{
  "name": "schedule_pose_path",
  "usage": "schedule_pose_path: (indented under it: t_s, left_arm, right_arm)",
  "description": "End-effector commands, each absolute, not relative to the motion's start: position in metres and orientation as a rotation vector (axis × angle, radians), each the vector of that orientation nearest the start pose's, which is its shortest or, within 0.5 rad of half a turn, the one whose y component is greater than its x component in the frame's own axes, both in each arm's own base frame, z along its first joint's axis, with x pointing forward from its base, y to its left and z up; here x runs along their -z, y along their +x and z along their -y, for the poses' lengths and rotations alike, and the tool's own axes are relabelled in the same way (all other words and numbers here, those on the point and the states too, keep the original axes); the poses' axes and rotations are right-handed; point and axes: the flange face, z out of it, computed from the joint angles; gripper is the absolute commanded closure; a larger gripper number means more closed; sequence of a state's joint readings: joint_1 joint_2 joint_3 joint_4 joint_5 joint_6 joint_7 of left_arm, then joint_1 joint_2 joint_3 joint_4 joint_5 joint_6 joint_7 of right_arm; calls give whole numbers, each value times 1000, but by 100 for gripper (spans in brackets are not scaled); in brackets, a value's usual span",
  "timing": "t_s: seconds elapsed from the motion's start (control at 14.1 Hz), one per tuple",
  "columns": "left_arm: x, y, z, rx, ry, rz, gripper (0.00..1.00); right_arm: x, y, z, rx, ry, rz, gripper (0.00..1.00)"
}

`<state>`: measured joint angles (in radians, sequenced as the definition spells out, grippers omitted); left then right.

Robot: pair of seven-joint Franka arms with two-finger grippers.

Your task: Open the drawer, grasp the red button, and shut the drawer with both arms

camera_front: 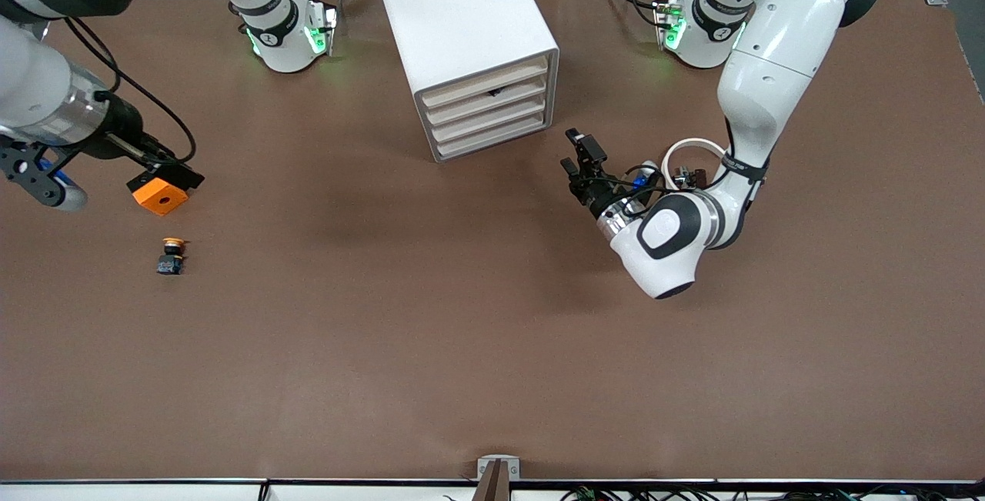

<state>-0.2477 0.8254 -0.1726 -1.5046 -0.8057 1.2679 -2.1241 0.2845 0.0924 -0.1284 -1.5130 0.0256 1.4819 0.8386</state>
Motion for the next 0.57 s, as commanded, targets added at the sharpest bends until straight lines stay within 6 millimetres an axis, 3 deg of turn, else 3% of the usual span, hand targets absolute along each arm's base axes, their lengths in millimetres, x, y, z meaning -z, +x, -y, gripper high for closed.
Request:
schedule_pose_path:
  t_s: [0.0, 0.14, 0.49]
  left_arm:
    - [-198, 512, 332, -1478, -1158, 1629, 33]
    - [-196, 505, 341, -1465, -1165, 1612, 35]
    - [-189, 480, 369, -1473, -1157, 1555, 39]
  right_arm:
    - [-594, 572, -126, -167, -2958, -1180, 0]
    - [-591, 573, -142, -207, -2904, -1223, 0]
    - [-590, 575, -159, -189, -2891, -1173, 0]
